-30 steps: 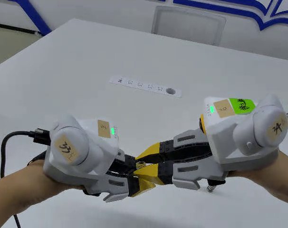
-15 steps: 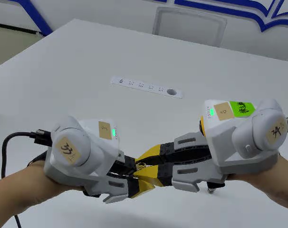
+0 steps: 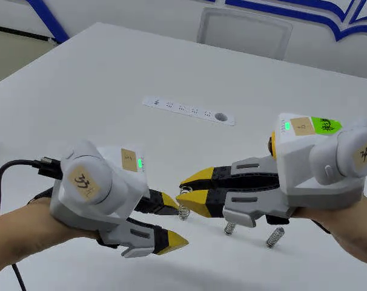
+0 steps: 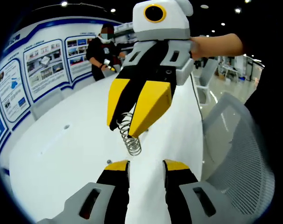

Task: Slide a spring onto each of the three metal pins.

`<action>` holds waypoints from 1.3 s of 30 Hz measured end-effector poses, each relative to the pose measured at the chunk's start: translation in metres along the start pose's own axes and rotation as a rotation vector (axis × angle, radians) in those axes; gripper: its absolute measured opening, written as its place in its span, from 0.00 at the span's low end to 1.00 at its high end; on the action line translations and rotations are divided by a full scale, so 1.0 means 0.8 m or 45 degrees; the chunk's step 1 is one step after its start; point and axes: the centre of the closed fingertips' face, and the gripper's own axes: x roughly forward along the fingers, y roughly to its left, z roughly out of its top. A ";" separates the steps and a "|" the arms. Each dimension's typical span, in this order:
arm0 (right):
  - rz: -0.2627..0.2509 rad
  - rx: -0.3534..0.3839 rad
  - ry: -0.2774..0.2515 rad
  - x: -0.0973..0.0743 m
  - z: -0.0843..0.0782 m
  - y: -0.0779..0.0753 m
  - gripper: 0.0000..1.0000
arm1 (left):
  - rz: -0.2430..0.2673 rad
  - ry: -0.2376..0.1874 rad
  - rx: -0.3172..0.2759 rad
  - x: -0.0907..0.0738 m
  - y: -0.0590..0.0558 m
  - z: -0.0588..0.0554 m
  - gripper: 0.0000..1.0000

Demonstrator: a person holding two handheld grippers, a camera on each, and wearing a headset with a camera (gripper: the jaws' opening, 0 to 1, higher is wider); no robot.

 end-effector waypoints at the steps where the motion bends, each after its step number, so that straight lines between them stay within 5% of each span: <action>1: -0.007 0.010 0.000 0.001 -0.001 -0.003 0.10 | 0.003 -0.001 -0.005 -0.001 0.001 -0.001 0.29; 14: -0.218 0.186 -0.040 0.023 -0.025 -0.067 0.10 | 0.103 -0.017 -0.092 -0.024 0.032 -0.021 0.43; 20: -0.337 0.247 0.002 0.037 -0.059 -0.098 0.11 | 0.137 -0.020 -0.118 -0.030 0.043 -0.031 0.44; 28: -0.383 0.337 0.021 0.046 -0.086 -0.113 0.11 | 0.156 -0.021 -0.138 -0.030 0.046 -0.039 0.54; 39: -0.363 0.364 0.049 0.056 -0.104 -0.111 0.11 | 0.199 -0.040 -0.218 -0.035 0.051 -0.046 0.68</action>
